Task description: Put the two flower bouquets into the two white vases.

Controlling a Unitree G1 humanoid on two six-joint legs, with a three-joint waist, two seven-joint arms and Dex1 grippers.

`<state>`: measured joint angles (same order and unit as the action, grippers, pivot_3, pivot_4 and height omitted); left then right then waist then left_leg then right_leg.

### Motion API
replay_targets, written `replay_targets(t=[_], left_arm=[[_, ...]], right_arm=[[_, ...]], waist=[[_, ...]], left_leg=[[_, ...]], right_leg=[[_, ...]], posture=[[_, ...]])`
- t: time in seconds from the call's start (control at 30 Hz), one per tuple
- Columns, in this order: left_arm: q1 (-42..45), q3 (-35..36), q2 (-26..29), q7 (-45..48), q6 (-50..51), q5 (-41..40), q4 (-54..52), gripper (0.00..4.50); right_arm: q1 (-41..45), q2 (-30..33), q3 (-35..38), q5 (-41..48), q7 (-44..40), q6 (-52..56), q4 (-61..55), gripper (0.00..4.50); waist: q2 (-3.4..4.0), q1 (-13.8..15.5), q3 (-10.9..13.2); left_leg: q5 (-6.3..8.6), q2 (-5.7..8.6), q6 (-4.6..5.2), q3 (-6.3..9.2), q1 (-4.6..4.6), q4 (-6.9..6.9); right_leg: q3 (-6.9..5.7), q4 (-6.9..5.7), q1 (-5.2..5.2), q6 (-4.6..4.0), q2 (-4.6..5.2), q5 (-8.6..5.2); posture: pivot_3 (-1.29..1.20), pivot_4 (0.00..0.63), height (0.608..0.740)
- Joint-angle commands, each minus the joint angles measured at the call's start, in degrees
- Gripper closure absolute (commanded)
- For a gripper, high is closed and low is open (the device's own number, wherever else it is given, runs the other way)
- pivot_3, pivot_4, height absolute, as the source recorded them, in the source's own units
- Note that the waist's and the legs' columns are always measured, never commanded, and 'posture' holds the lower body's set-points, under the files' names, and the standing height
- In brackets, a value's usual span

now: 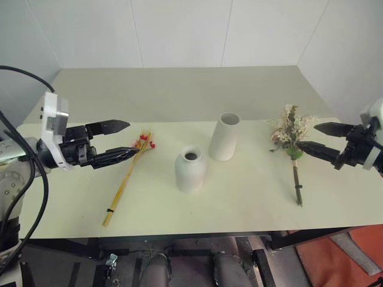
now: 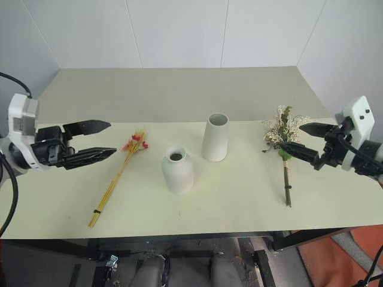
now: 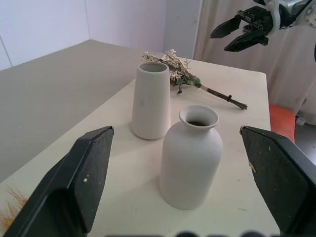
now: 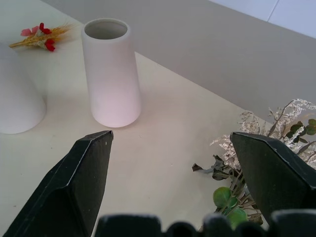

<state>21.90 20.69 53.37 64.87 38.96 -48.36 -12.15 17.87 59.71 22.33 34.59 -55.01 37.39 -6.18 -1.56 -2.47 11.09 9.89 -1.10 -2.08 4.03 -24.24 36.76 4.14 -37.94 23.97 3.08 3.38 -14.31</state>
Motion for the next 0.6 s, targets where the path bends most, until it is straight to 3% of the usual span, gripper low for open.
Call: replay_targets(t=[0.03, 0.6], left_arm=[[1.8, 0.9, 0.8, -0.1, -0.7, -0.4, -0.4, 0.03], [2.4, 1.3, 0.4, 0.3, -1.4, -0.4, 0.4, 0.03]], right_arm=[[0.8, 0.1, 0.8, 0.3, 0.0, -0.3, -1.0, 0.0], [3.8, -0.8, -2.7, -0.2, 1.5, 1.5, -0.3, 0.0]], waist=[[0.0, 0.0, 0.0], [0.0, 0.0, 0.0]], left_leg=[[0.0, 0.0, 0.0, 0.0, 0.0, 0.0], [0.0, 0.0, 0.0, 0.0, -0.01, 0.0]], right_leg=[[0.0, 0.0, 0.0, 0.0, 0.0, 0.0], [0.0, 0.01, 0.01, 0.0, 0.0, 0.0]], posture=[[0.0, 0.15, 0.74], [0.0, 0.15, 0.74]])
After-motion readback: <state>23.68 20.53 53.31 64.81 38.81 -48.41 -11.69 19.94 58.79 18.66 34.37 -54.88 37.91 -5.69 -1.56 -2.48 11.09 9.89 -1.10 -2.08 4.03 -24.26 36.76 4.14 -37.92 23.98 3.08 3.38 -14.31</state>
